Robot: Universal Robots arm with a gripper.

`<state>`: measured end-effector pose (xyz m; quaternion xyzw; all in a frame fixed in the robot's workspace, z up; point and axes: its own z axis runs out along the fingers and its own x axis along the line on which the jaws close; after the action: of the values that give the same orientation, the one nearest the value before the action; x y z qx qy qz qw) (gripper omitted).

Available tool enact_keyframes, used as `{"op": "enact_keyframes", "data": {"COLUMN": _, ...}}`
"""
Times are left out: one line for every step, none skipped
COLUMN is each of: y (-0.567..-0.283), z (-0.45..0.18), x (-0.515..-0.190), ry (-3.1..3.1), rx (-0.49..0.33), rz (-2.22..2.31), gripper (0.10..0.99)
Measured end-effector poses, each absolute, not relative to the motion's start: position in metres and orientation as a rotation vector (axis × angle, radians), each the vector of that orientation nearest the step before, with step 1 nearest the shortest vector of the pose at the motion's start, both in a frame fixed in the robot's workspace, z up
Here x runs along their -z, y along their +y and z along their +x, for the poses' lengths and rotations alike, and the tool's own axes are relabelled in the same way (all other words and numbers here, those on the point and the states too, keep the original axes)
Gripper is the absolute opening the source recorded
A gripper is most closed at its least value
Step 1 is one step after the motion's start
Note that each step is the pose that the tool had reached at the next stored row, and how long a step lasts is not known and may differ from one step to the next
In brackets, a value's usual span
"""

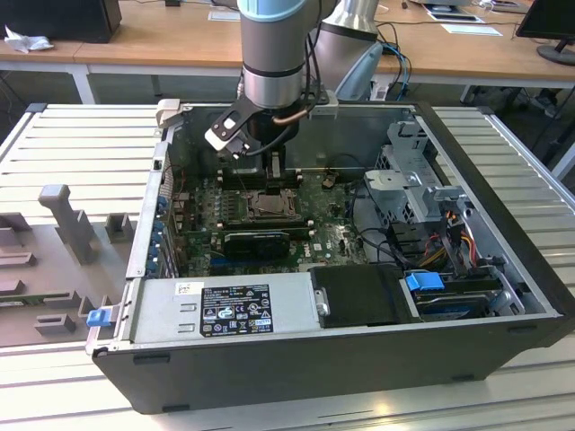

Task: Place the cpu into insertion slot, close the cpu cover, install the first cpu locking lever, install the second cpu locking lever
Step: 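Install the first cpu locking lever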

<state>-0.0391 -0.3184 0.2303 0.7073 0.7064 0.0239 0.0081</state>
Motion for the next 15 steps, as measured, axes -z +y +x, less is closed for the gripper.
{"op": "enact_keyframes", "data": {"y": -0.3184, "z": -0.0391, "x": -0.2307, "ry": 2.208, "rx": -0.075, "rz": 2.211, "gripper": 0.106}}
{"op": "enact_keyframes", "data": {"y": -0.3183, "z": -0.0391, "x": -0.2315, "ry": 2.208, "rx": -0.075, "rz": 2.211, "gripper": 0.106}}
{"op": "enact_keyframes", "data": {"y": -0.3184, "z": -0.0391, "x": -0.232, "ry": 2.208, "rx": -0.075, "rz": 2.211, "gripper": 0.106}}
{"op": "enact_keyframes", "data": {"y": -0.3183, "z": -0.0391, "x": -0.2326, "ry": 2.208, "rx": -0.075, "rz": 2.211, "gripper": 0.106}}
{"op": "enact_keyframes", "data": {"y": -0.3184, "z": -0.0391, "x": -0.2334, "ry": 2.208, "rx": -0.075, "rz": 2.211, "gripper": 0.106}}
{"op": "enact_keyframes", "data": {"y": -0.3184, "z": -0.0391, "x": -0.234, "ry": 2.208, "rx": -0.075, "rz": 2.211, "gripper": 0.106}}
{"op": "enact_keyframes", "data": {"y": -0.3184, "z": -0.0391, "x": -0.2349, "ry": 2.208, "rx": -0.075, "rz": 2.211, "gripper": 0.106}}
{"op": "enact_keyframes", "data": {"y": -0.3184, "z": -0.0391, "x": -0.2354, "ry": 2.208, "rx": -0.075, "rz": 2.211, "gripper": 0.106}}
{"op": "enact_keyframes", "data": {"y": -0.3184, "z": -0.0391, "x": -0.2359, "ry": 2.208, "rx": -0.075, "rz": 2.211, "gripper": 0.106}}
{"op": "enact_keyframes", "data": {"y": -0.3184, "z": -0.0391, "x": -0.2364, "ry": 2.208, "rx": -0.075, "rz": 2.211, "gripper": 0.106}}
{"op": "enact_keyframes", "data": {"y": -0.3184, "z": -0.0391, "x": -0.2371, "ry": 2.208, "rx": -0.075, "rz": 2.211, "gripper": 0.106}}
{"op": "enact_keyframes", "data": {"y": -0.3184, "z": -0.0391, "x": -0.2377, "ry": 2.208, "rx": -0.075, "rz": 2.211, "gripper": 0.106}}
{"op": "enact_keyframes", "data": {"y": -0.3184, "z": -0.0391, "x": -0.2381, "ry": 2.208, "rx": -0.075, "rz": 2.211, "gripper": 0.106}}
{"op": "enact_keyframes", "data": {"y": -0.3184, "z": -0.0391, "x": -0.2386, "ry": 2.208, "rx": -0.075, "rz": 2.211, "gripper": 0.106}}
{"op": "enact_keyframes", "data": {"y": -0.3183, "z": -0.0391, "x": -0.2389, "ry": 2.208, "rx": -0.075, "rz": 2.211, "gripper": 0.106}}
